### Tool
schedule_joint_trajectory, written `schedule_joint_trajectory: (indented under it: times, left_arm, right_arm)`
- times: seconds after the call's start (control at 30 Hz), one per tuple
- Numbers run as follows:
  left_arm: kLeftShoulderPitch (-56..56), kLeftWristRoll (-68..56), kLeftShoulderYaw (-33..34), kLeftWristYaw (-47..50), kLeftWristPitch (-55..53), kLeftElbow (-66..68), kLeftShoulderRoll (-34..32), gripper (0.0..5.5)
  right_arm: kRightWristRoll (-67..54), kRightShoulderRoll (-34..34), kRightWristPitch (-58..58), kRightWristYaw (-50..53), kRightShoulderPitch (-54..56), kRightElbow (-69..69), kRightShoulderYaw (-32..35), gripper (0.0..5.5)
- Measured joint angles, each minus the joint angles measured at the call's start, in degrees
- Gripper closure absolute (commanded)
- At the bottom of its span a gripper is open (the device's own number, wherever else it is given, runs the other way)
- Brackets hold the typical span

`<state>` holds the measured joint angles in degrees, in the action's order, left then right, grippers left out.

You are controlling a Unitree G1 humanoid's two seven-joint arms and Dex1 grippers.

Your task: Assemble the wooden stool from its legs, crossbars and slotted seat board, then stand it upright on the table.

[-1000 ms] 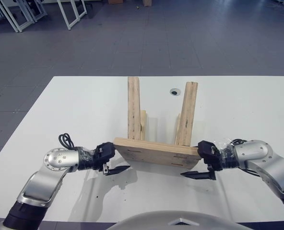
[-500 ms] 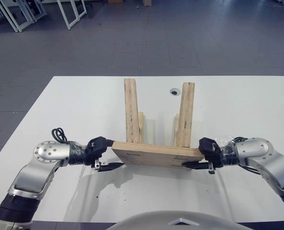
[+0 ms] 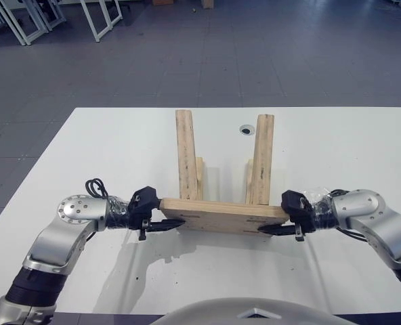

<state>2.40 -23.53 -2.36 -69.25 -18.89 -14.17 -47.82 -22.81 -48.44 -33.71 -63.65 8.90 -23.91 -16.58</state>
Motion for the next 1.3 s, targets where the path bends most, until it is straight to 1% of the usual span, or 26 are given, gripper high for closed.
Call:
schedule_joint_trajectory:
  times: [0.07,0.1,0.17,0.23,0.3,0.37,0.43,0.53,0.6,0.67,0.7,0.77,0.8,0.87,0.97,1.07,1.17,1.3]
  left_arm:
    - [-0.1,-1.2,0.4,-0.2,-1.5,-0.2,0.0,3.6]
    - [-0.4,-3.8,1.7,-0.4,-4.3,-1.1,-0.5,3.6]
    - [-0.5,-10.8,4.7,-2.2,-11.4,-3.3,-3.6,3.62]
    - [-0.4,-21.6,9.0,-4.8,-20.8,-5.3,-8.9,3.62]
    - [-0.4,-32.1,11.5,-5.8,-28.9,-6.0,-12.6,3.62]
    - [-1.9,-45.2,11.9,-5.7,-35.6,-5.7,-15.2,3.62]
    - [-4.3,-54.3,11.8,-4.8,-39.0,-4.1,-17.5,3.62]
    - [-10.8,-67.7,9.4,1.1,-44.5,1.0,-20.7,3.62]
    - [-19.0,-76.4,4.4,7.5,-50.7,8.5,-20.8,3.62]
    - [-26.9,-81.9,0.1,13.5,-55.6,17.2,-19.0,3.62]
    - [-31.5,-83.9,-2.3,17.6,-58.2,23.8,-16.3,3.62]
    - [-36.8,-83.5,-4.4,23.3,-60.2,32.3,-10.2,3.62]
    - [-37.9,-82.8,-4.4,24.6,-61.1,35.4,-8.7,3.42]
    - [-40.6,-78.7,-3.4,28.2,-61.1,41.6,-5.3,3.15]
    - [-43.7,-72.8,-0.3,31.6,-59.8,48.3,-0.1,2.66]
    - [-44.4,-67.1,1.5,31.8,-61.3,51.1,1.8,2.19]
    - [-45.0,-61.5,3.4,29.5,-62.3,52.4,1.9,2.16]
    - [-47.2,-55.3,8.8,26.7,-62.7,58.2,1.8,2.16]
  right_arm:
    - [-1.5,0.2,-2.1,-0.4,0.8,0.1,0.8,4.05]
    - [-4.3,0.4,-5.3,-0.8,1.8,-0.3,2.7,4.05]
    - [-10.5,-0.2,-11.7,-1.7,3.7,-1.7,5.5,4.05]
    - [-19.4,-2.3,-20.0,-2.5,5.9,-4.0,8.3,4.05]
    - [-28.9,-4.9,-27.6,-2.5,9.6,-4.8,10.5,4.05]
    - [-41.1,-7.8,-33.6,-1.7,15.2,-3.0,10.8,4.05]
    - [-51.1,-9.8,-36.3,-0.2,19.7,0.5,10.6,4.05]
    - [-65.8,-12.3,-40.5,5.5,27.3,9.9,6.7,4.05]
    - [-75.0,-12.2,-44.6,10.6,33.1,19.2,2.0,4.05]
    - [-81.7,-10.5,-47.8,15.5,37.3,28.1,-1.8,4.05]
    - [-85.4,-8.1,-48.9,19.5,39.1,34.4,-3.8,4.05]
    - [-88.1,-2.8,-48.6,26.0,40.6,42.1,-4.9,4.05]
    - [-88.9,-1.4,-48.6,28.0,41.1,44.9,-4.7,3.75]
    - [-88.2,2.8,-47.9,31.6,41.8,50.7,-3.2,3.41]
    - [-83.4,7.9,-47.6,34.4,42.3,56.8,0.3,2.85]
    - [-77.0,9.7,-49.0,34.6,42.6,60.2,3.5,2.29]
    - [-71.1,10.4,-50.0,33.4,42.9,61.6,6.5,1.67]
    - [-63.1,10.1,-50.3,30.5,42.3,63.3,11.9,0.93]
